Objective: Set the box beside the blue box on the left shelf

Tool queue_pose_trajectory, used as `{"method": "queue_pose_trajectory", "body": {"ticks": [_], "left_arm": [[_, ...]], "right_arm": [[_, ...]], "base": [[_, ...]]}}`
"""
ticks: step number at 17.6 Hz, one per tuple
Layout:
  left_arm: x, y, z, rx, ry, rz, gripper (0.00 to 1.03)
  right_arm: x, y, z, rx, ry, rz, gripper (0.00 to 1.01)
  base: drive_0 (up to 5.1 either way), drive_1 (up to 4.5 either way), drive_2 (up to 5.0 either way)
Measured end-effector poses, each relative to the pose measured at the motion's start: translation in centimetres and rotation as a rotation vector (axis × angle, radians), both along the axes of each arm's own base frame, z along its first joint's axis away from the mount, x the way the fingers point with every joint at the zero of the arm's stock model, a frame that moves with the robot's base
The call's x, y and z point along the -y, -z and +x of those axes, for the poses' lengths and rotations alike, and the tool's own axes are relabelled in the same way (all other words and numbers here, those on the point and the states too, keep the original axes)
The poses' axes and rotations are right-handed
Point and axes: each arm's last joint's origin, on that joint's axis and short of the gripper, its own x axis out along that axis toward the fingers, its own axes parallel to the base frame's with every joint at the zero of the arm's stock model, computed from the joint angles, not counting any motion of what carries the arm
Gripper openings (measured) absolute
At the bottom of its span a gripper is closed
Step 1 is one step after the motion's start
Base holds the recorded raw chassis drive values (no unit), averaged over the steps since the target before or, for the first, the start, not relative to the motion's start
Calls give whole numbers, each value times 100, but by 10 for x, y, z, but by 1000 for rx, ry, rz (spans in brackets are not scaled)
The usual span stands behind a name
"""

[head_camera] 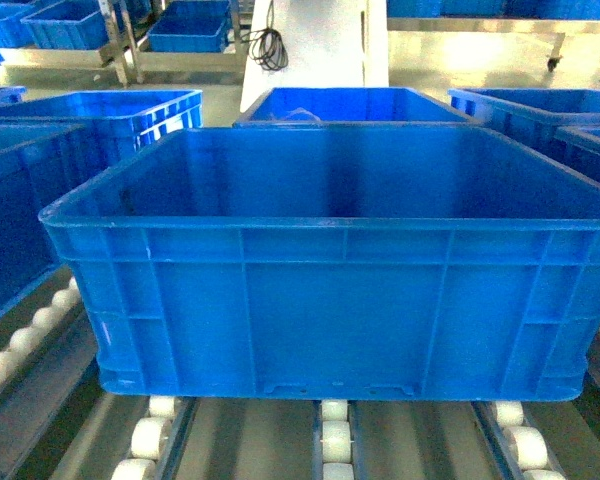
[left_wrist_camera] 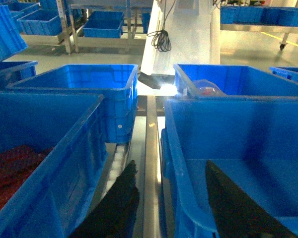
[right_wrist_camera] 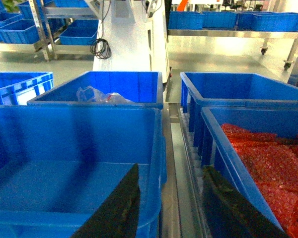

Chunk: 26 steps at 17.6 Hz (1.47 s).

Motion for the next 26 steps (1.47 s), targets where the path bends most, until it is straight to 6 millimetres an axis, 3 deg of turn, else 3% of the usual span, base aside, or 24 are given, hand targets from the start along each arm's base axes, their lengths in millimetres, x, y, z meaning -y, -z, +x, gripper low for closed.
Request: {"method": "queue_pose_trajectory", "body": {"ticks": [3, 5, 8, 13, 15, 21, 26], "left_arm": [[-6, 6, -13, -2, -9, 0, 24], [-11, 12, -31, 3, -9, 1, 2], [-25, 20, -53, 0, -23, 2, 2], [-23, 37, -77, -16, -6, 2, 2], [-23, 31, -84, 14, -6, 2, 2], [-23, 27, -101, 23, -6, 2, 2], [-23, 27, -105, 27, -6, 2, 2]], "right_arm": [[4, 9, -12, -6, -1, -8, 23], [13, 18, -28, 0, -14, -18, 1], [18, 30, -47, -6, 7, -18, 1], [18, 40, -69, -5, 5, -18, 1], [18, 47, -74, 9, 5, -18, 1], [18, 44, -90, 21, 5, -18, 1], [18, 44, -93, 20, 5, -19, 1]], "base": [[0, 0, 0], [0, 0, 0], [0, 0, 0], [0, 0, 0], [0, 0, 0], [0, 0, 0], [0, 0, 0]]}}
